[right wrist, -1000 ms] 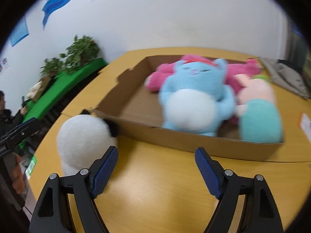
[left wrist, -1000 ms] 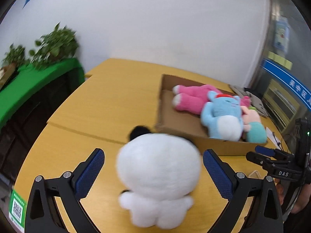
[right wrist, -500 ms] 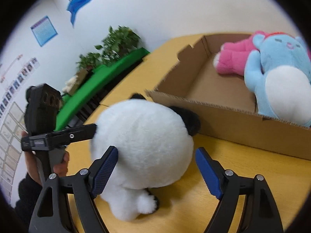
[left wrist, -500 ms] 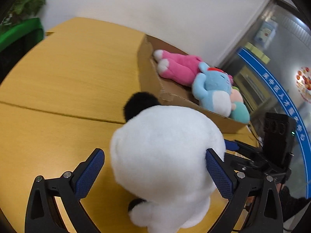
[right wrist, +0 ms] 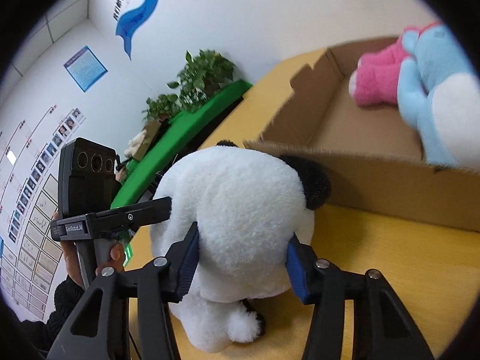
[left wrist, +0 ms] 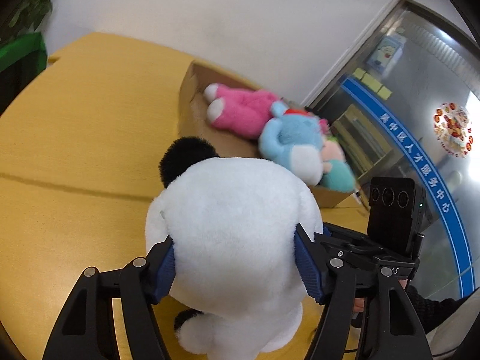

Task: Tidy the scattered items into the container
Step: 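Close the left gripper on the white panda while the right gripper grips it, then carry the white panda with both grippers and lower it into the box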

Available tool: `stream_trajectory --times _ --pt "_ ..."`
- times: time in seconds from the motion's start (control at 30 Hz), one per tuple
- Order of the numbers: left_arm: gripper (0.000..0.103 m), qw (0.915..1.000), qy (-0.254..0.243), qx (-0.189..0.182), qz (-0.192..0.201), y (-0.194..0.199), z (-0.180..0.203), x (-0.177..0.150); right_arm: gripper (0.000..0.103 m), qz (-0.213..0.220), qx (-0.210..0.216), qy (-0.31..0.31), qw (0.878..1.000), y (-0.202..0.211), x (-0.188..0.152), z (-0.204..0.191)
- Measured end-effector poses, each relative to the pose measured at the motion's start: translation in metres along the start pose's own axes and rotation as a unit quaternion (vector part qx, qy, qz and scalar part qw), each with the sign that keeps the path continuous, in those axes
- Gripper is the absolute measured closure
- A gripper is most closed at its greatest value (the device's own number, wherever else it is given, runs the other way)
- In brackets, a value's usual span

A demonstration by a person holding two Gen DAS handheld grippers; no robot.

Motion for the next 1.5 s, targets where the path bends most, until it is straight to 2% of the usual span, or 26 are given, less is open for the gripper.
stream_trajectory --times 0.1,0.23,0.33,0.47,0.5,0.57,0.6,0.63,0.67,0.73,0.77,0.8,0.87,0.97,1.03,1.1,1.13,1.17,1.2,1.23,1.27,1.33,1.43,1.5 --pt "0.03 0.9992 -0.02 -0.021 0.028 0.007 0.026 0.038 0.053 0.041 -0.005 0.019 0.999 0.027 0.028 -0.011" --pt "0.03 0.9963 -0.051 -0.035 0.06 -0.005 0.051 0.1 0.053 0.101 -0.045 0.065 0.992 0.057 0.086 -0.018" --pt "0.03 0.9954 -0.06 -0.044 0.06 -0.039 0.052 0.15 0.052 0.13 -0.078 0.081 0.985 0.065 0.137 0.001" --pt "0.03 0.9971 -0.038 -0.057 0.032 -0.099 0.029 0.184 0.052 0.144 -0.116 0.051 0.981 0.055 0.173 0.043" --pt "0.03 0.9982 -0.035 -0.045 0.016 -0.119 0.02 0.185 0.052 0.138 -0.125 0.032 0.982 0.046 0.176 0.061" --pt "0.03 0.9986 -0.042 0.001 -0.031 -0.157 0.004 0.176 0.053 0.096 -0.144 -0.006 0.985 0.026 0.167 0.095" --pt "0.03 0.9959 -0.056 0.034 -0.062 -0.178 -0.003 0.165 0.056 0.062 -0.159 -0.017 0.985 0.011 0.159 0.109" --pt "0.027 0.9927 -0.069 0.056 -0.081 -0.19 -0.009 0.154 0.064 0.029 -0.169 -0.016 0.985 -0.003 0.149 0.117" --pt "0.026 0.9928 -0.075 0.061 -0.07 -0.192 -0.011 0.15 0.068 -0.01 -0.192 0.004 0.981 -0.02 0.135 0.121" --pt "0.023 0.9954 -0.052 0.05 -0.063 -0.184 -0.018 0.15 0.064 -0.01 -0.233 0.075 0.97 -0.027 0.125 0.109" --pt "0.023 0.996 -0.038 0.05 -0.063 -0.179 -0.024 0.151 0.061 -0.018 -0.238 0.092 0.967 -0.026 0.124 0.101" --pt "0.022 0.9963 -0.029 0.05 -0.064 -0.175 -0.028 0.151 0.059 -0.019 -0.233 0.095 0.968 -0.024 0.125 0.096" --pt "0.022 0.9968 -0.024 0.044 -0.063 -0.168 -0.031 0.151 0.051 0.005 -0.221 0.102 0.97 -0.012 0.136 0.083" --pt "0.022 0.9958 -0.04 0.051 -0.064 -0.167 -0.031 0.149 0.045 0.054 -0.196 0.09 0.975 0.006 0.172 0.069" --pt "0.021 0.995 -0.041 0.061 -0.067 -0.17 -0.028 0.145 0.045 0.067 -0.194 0.078 0.976 0.001 0.205 0.072" --pt "0.02 0.993 -0.049 0.071 -0.08 -0.171 -0.024 0.138 0.045 0.05 -0.199 0.067 0.976 -0.023 0.229 0.085" --pt "0.02 0.9929 -0.047 0.074 -0.08 -0.168 -0.025 0.136 0.046 0.026 -0.205 0.059 0.977 -0.043 0.238 0.099" --pt "0.02 0.993 -0.043 0.075 -0.081 -0.167 -0.026 0.134 0.058 -0.011 -0.219 0.044 0.975 -0.065 0.238 0.116" --pt "0.02 0.9924 -0.039 0.081 -0.084 -0.167 -0.028 0.131 0.064 -0.049 -0.23 0.026 0.972 -0.083 0.231 0.13" --pt "0.02 0.9915 -0.044 0.09 -0.083 -0.165 -0.028 0.128 0.064 -0.085 -0.223 0.005 0.971 -0.102 0.219 0.144" --pt "0.02 0.9913 -0.049 0.091 -0.081 -0.163 -0.026 0.125 0.064 -0.088 -0.198 -0.01 0.976 -0.113 0.208 0.153" --pt "0.02 0.9912 -0.049 0.088 -0.085 -0.157 -0.021 0.117 0.064 -0.079 -0.191 -0.012 0.978 -0.11 0.197 0.15" --pt "0.02 0.9934 -0.029 0.066 -0.089 -0.145 -0.016 0.108 0.064 -0.099 -0.187 0.003 0.977 -0.104 0.183 0.138" --pt "0.019 0.9953 -0.012 0.054 -0.079 -0.131 -0.012 0.105 0.061 -0.083 -0.184 0.01 0.979 -0.095 0.188 0.132"
Point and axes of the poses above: each gripper's, at about its wrist camera, not at the fingertips, and y roughly against the way its jaws point, z to its right, x to its top, the point moved 6 cm from there along -y, roughly the way its jaws point
